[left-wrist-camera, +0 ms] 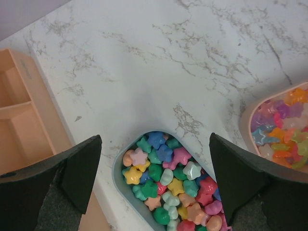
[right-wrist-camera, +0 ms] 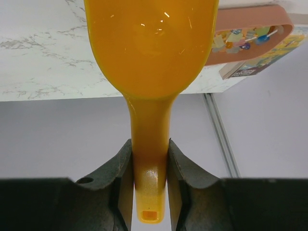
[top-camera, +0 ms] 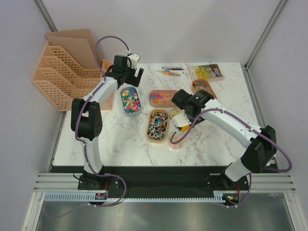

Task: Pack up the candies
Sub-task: Place the fake candies in the packing bottle.

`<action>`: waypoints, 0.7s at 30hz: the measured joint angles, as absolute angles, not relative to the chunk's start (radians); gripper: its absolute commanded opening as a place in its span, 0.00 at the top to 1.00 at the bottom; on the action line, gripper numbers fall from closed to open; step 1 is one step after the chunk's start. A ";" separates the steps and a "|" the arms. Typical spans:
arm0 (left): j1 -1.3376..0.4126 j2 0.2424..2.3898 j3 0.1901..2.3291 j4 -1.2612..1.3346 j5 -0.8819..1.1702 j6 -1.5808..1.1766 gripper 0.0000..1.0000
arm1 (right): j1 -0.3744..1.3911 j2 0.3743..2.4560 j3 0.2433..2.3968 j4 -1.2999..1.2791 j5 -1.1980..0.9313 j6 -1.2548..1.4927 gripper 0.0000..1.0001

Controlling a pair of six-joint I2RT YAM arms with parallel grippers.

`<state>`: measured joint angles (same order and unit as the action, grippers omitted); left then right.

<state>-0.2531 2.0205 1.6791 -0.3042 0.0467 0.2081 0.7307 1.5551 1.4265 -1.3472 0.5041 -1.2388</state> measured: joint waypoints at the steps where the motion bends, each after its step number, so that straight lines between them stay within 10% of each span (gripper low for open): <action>1: -0.253 2.020 1.691 -0.313 0.069 0.215 0.02 | 0.724 1.557 1.437 -1.348 0.502 -1.233 1.00; 21: -0.254 1.993 1.607 -0.513 0.263 0.325 0.30 | 0.514 1.739 1.628 -1.232 0.374 -1.077 1.00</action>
<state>-0.2539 1.9930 1.6070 -0.5125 0.2634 0.3252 0.5137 1.7390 1.6283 -1.2324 0.3737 -1.0771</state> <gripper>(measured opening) 0.717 0.349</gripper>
